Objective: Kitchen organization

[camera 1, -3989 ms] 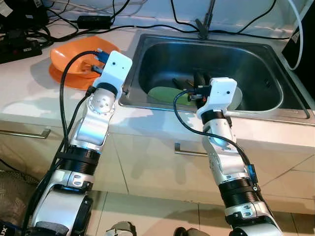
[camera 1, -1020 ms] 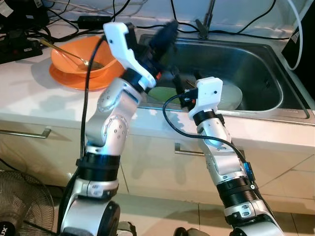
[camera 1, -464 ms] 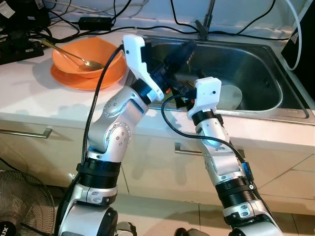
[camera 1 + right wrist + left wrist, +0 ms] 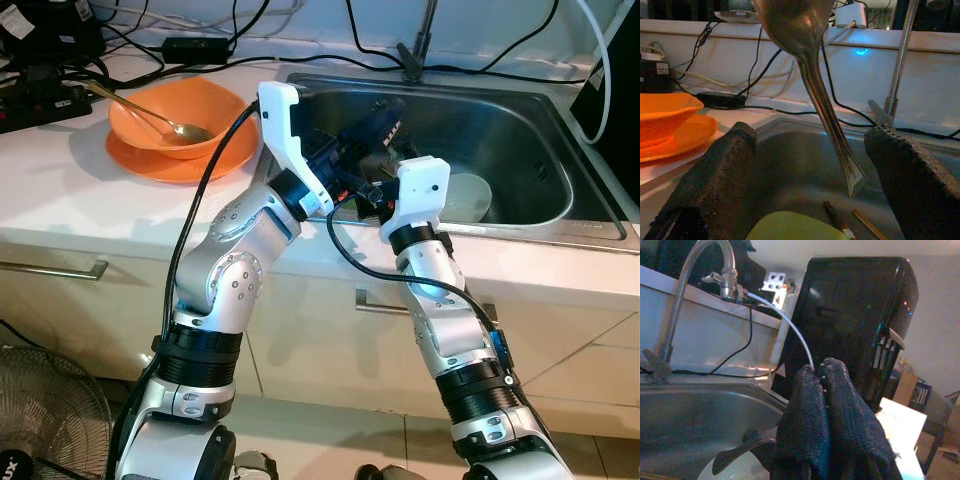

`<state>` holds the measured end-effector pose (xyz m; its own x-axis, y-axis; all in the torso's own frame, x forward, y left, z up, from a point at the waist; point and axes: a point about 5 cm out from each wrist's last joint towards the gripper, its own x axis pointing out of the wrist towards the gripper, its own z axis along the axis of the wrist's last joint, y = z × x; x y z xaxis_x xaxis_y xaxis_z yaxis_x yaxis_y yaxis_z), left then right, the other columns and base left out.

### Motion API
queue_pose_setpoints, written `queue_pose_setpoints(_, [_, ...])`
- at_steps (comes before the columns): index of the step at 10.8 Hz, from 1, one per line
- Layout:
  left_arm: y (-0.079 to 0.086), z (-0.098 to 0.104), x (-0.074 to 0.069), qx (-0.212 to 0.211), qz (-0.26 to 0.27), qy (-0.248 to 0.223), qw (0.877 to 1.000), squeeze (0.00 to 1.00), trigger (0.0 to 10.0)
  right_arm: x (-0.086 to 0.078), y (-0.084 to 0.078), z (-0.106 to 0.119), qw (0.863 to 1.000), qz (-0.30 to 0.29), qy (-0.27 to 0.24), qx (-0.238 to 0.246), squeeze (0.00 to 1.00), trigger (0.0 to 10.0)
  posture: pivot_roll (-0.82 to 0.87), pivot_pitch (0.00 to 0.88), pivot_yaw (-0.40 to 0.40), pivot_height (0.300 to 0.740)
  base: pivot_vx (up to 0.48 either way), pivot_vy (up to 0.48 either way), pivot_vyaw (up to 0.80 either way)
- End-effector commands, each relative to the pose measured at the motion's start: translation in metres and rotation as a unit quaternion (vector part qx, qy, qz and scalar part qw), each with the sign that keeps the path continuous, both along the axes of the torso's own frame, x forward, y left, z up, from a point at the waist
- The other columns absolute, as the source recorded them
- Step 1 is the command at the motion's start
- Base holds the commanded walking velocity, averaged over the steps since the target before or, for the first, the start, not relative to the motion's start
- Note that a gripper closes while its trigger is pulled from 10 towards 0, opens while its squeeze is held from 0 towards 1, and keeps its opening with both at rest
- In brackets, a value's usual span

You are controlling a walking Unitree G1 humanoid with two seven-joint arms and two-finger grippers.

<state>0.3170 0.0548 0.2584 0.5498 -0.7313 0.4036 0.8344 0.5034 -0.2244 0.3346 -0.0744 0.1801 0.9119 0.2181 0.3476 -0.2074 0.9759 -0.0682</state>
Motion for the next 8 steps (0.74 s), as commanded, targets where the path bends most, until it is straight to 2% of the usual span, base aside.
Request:
queue_pose_setpoints(1, [0.0006,0.0051,-0.0023,-0.002,-0.004,-0.013,1.0,0.0,10.0,0.0017,-0.0011,0.0074,1.0,-0.003,-0.015,0.003,0.0,10.0,0.08,0.04,-0.012,0.74,0.0,0.0,0.0])
queue_pose_setpoints(2, [0.0045,0.008,0.0003,-0.007,0.008,-0.015,1.0,0.0,10.0,0.0017,-0.002,0.0069,1.0,-0.004,-0.014,0.004,0.0,10.0,0.08,0.039,-0.013,0.74,0.0,0.0,0.0])
queue_pose_setpoints(4, [0.0066,0.0072,-0.0005,-0.008,-0.002,-0.007,1.0,0.0,10.0,0.0017,-0.0025,0.007,1.0,-0.004,-0.014,0.004,0.0,10.0,0.08,0.044,-0.015,0.74,0.0,0.0,0.0])
queue_pose_setpoints(8, [0.0031,0.003,-0.0033,-0.01,-0.025,0.006,1.0,0.0,10.0,0.0011,0.0006,0.0065,1.0,0.003,-0.012,0.003,0.0,10.0,0.08,0.046,-0.015,0.74,0.0,0.0,0.0])
